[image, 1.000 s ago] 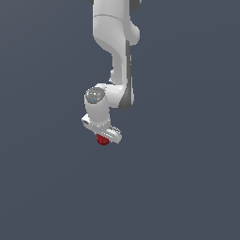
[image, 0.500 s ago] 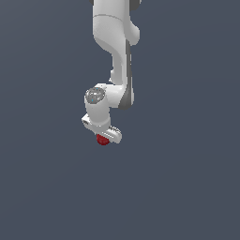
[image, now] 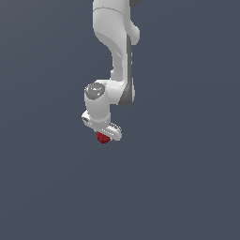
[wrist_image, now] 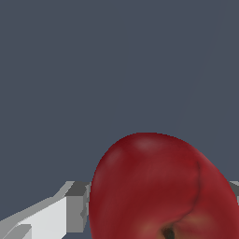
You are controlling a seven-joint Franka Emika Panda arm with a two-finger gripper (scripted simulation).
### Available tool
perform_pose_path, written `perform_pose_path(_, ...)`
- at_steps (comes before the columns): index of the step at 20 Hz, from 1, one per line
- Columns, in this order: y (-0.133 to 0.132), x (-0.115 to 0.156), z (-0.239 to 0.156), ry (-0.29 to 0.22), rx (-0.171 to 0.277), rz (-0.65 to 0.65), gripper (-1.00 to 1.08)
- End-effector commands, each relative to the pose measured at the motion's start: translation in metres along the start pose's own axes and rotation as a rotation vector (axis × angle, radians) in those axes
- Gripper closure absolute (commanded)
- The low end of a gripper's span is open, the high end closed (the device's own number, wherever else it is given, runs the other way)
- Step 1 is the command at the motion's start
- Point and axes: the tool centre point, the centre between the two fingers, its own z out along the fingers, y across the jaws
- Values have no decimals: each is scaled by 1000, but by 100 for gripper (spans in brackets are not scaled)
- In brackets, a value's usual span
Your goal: Pick up the object and move it to a goal position.
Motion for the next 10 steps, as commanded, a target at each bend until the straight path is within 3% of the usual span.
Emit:
perform_pose_path(1, -1, -1, -14, 3, 1, 0, 108)
perform_pose_path(10, -3, -13, -88, 3, 1, 1, 108)
